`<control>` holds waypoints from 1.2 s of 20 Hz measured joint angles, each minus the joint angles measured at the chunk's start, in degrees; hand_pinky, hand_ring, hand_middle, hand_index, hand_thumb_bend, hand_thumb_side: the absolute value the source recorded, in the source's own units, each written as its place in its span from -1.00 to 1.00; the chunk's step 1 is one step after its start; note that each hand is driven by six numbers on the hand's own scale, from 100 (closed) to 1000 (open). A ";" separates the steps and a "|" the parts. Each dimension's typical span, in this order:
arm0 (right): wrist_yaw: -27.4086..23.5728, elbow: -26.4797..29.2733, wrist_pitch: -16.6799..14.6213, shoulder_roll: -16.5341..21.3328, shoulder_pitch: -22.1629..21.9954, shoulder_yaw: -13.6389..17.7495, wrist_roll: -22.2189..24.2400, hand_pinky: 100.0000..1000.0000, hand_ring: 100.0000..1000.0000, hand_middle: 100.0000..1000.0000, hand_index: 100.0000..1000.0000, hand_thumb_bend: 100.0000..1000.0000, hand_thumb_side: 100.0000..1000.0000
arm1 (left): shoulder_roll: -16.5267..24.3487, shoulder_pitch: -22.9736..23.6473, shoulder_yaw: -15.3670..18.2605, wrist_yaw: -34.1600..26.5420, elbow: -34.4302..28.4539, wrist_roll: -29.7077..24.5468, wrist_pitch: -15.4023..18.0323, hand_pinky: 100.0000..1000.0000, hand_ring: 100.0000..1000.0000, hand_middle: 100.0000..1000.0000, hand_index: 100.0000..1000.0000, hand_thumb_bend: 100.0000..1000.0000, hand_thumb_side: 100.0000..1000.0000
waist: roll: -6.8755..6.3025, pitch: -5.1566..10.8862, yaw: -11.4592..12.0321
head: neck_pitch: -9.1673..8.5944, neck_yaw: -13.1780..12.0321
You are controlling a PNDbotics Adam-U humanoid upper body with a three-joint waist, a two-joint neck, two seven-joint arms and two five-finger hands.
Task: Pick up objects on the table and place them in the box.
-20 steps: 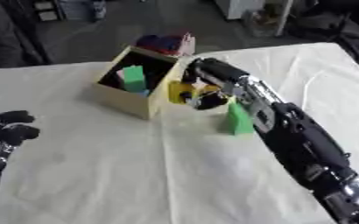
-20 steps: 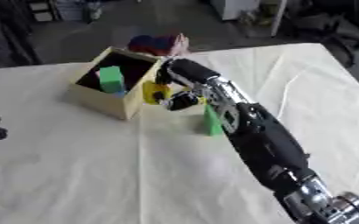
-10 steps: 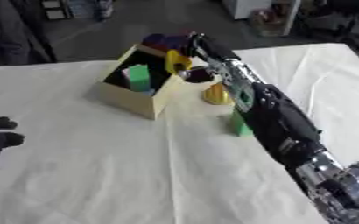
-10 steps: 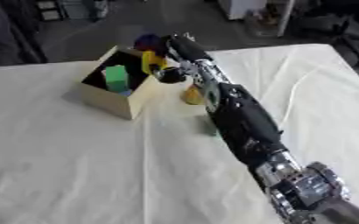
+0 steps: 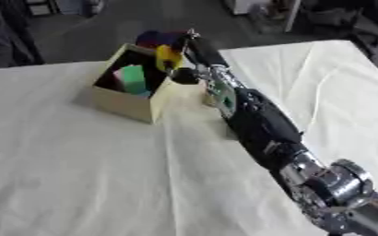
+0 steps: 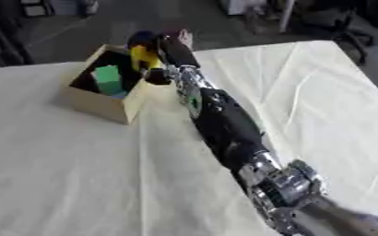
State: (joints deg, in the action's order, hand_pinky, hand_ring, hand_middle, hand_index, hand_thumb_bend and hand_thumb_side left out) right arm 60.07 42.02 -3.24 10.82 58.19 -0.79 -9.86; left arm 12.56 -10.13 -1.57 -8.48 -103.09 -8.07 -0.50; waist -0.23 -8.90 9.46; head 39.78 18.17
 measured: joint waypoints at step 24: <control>-1.03 5.13 -1.05 7.37 -1.44 -0.12 27.69 0.60 0.65 0.65 0.90 -0.59 -0.25 | 0.00 0.54 0.61 0.75 0.37 0.14 0.05 0.41 0.13 0.17 0.39 0.34 0.00 | 1.69 0.08 -3.00 | -0.04 -1.05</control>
State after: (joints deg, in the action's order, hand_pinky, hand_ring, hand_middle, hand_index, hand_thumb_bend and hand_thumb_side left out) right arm 59.04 47.15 -4.28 18.19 56.75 -0.91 17.83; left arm 12.56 -9.59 -0.96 -7.73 -102.72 -7.93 -0.45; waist 1.45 -8.82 6.46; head 39.74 17.12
